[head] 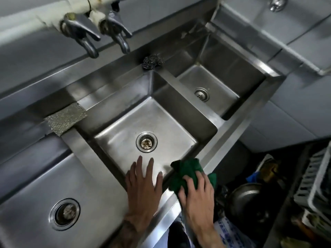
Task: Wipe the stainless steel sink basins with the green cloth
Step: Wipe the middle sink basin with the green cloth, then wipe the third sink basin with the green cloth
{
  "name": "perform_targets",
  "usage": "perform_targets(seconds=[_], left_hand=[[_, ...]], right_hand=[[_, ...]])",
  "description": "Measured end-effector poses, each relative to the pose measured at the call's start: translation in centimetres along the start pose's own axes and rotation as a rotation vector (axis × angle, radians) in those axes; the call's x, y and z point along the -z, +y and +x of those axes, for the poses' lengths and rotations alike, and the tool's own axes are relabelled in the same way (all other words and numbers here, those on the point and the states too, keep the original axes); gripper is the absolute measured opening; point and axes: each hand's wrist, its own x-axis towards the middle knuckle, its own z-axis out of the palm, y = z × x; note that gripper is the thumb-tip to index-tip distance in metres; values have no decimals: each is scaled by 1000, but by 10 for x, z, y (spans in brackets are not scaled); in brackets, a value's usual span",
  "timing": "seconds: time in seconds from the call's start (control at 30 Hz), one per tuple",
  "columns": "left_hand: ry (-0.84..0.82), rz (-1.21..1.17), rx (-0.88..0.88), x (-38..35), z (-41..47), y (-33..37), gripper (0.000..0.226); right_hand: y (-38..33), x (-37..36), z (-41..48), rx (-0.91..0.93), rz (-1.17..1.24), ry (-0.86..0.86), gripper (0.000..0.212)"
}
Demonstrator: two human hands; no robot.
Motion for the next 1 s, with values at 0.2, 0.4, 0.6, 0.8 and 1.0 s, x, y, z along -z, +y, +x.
perform_targets(seconds=[0.2,0.4,0.6,0.8,1.0], left_hand=[[10,-16,11,-31,27,61,52],[-35,37,1,-65,52,106,56],[25,62,113,-70,57,116,57],[10,104,163,-64,63,112,58],[128,130,267,-41,103,59,58]], right_hand=[[82,17,123,-97,-26,68,41],[120,17,166,-86,20,118,37],[133,13,217,122,17,63,28],[104,6,284,367,19,7,41],[62,-10,334,412,23,33,36]])
